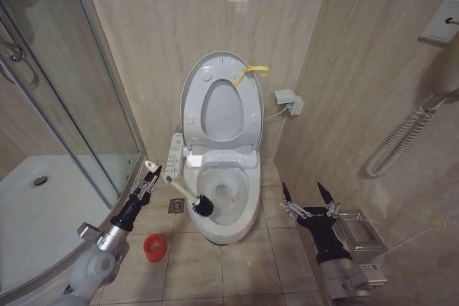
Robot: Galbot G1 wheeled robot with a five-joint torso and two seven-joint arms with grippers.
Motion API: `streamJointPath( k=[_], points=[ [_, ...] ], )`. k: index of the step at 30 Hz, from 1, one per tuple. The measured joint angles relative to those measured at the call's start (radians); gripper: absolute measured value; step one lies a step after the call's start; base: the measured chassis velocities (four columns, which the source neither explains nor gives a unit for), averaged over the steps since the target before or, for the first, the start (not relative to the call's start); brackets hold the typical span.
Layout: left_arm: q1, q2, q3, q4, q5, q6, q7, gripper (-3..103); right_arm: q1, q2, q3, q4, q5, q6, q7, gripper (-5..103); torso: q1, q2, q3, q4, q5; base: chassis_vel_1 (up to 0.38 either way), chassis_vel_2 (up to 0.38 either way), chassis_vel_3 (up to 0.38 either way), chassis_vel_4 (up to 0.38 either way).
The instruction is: Open the toilet lid, clean the toilet bowl with a toilet brush, close the toilet lid, and flush.
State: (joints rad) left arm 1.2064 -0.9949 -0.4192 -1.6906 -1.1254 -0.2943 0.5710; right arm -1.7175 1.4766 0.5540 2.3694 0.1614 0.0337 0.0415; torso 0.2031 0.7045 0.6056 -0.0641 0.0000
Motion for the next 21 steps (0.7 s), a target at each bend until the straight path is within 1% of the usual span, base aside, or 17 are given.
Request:
streamJointPath(
  k=[1,4,5,6,8,10,11,15,16,20,21],
  points=[
    [0.000,0.000,0.000,0.000,0.000,0.000,0.000,20,0.000,0.000,0.000,0.000,0.000,0.000,0.000,100,0.000,0.000,0.000,0.0000,0.0000,0.000,0.000,0.000,0.000],
    [-0.075,-0.002,0.048,0.071,0.007,-0.003,0.002,20,0.000,0.000,0.000,0.000,0.000,0.000,0.000,100,0.000,0.000,0.000,0.0004,0.0000,0.000,0.000,0.000,0.000],
    [-0.075,-0.002,0.048,0.071,0.007,-0.003,0.002,20,0.000,0.000,0.000,0.000,0.000,0.000,0.000,100,0.000,0.000,0.000,0.0004,0.0000,0.000,0.000,0.000,0.000],
    [-0.099,-0.004,0.064,0.094,0.017,-0.008,0.003,20,0.000,0.000,0.000,0.000,0.000,0.000,0.000,100,0.000,0.000,0.000,0.0003,0.0001,0.000,0.000,0.000,0.000],
    [-0.179,-0.014,0.115,0.170,0.058,-0.033,0.014,20,0.000,0.000,0.000,0.000,0.000,0.000,0.000,100,0.000,0.000,0.000,-0.0002,0.0000,0.000,0.000,0.000,0.000],
    [-0.225,-0.026,0.150,0.208,0.081,-0.045,0.028,20,0.000,0.000,0.000,0.000,0.000,0.000,0.000,100,0.000,0.000,0.000,-0.0002,0.0000,0.000,0.000,0.000,0.000],
    [-0.225,-0.026,0.150,0.208,0.081,-0.045,0.028,20,0.000,0.000,0.000,0.000,0.000,0.000,0.000,100,0.000,0.000,0.000,-0.0002,0.0000,0.000,0.000,0.000,0.000],
    [-0.292,-0.060,0.230,0.242,0.128,-0.049,0.030,20,0.000,0.000,0.000,0.000,0.000,0.000,0.000,100,0.000,0.000,0.000,-0.0001,0.0003,0.000,0.000,0.000,0.000],
    [-0.292,-0.060,0.230,0.242,0.128,-0.049,0.030,20,0.000,0.000,0.000,0.000,0.000,0.000,0.000,100,0.000,0.000,0.000,-0.0001,0.0003,0.000,0.000,0.000,0.000],
    [-0.363,-0.090,0.331,0.333,0.211,-0.077,0.026,20,0.000,0.000,0.000,0.000,0.000,0.000,0.000,100,0.000,0.000,0.000,0.0000,0.0001,0.000,0.000,0.000,0.000],
    [-0.363,-0.090,0.331,0.333,0.211,-0.077,0.026,20,0.000,0.000,0.000,0.000,0.000,0.000,0.000,100,0.000,0.000,0.000,0.0000,0.0001,0.000,0.000,0.000,0.000]
  ],
)
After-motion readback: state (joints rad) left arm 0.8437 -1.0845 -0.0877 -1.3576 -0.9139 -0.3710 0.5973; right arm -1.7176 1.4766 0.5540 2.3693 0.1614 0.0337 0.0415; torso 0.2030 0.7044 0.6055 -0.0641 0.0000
